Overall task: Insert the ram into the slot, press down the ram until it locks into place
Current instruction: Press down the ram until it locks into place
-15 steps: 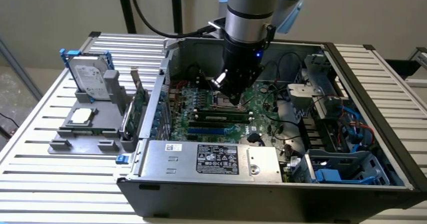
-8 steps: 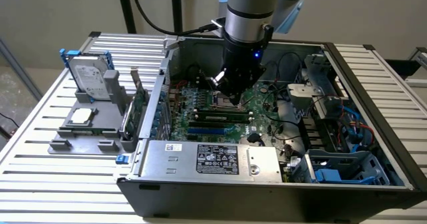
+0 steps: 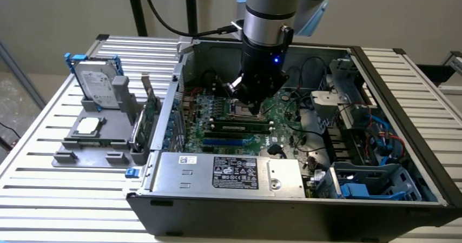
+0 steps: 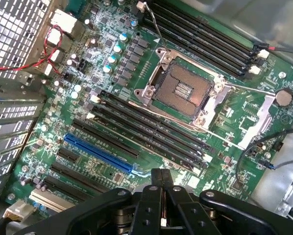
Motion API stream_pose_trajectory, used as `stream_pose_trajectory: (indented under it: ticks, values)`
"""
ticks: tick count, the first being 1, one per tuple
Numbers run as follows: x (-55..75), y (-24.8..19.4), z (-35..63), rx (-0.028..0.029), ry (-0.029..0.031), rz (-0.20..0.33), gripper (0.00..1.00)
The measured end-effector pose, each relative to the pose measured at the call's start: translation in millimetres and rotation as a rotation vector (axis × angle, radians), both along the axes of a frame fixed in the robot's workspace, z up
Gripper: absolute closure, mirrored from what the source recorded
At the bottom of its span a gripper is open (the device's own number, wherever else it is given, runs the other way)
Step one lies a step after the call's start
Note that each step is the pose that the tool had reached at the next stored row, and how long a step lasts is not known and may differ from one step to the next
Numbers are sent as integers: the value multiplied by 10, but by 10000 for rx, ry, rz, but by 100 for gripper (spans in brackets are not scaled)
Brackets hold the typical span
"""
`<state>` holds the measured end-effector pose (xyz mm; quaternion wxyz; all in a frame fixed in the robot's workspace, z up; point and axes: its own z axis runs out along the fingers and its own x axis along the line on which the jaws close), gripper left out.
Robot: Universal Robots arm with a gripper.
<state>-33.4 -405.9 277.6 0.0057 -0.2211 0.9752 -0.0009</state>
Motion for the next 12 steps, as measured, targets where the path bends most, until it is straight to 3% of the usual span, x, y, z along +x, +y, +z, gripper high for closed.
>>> stream_pose_trajectory:
  ticks: [3,12]
  values:
    - [0,0,0,-101,0,-363,89]
    - [0,0,0,-273,2,-1202,89]
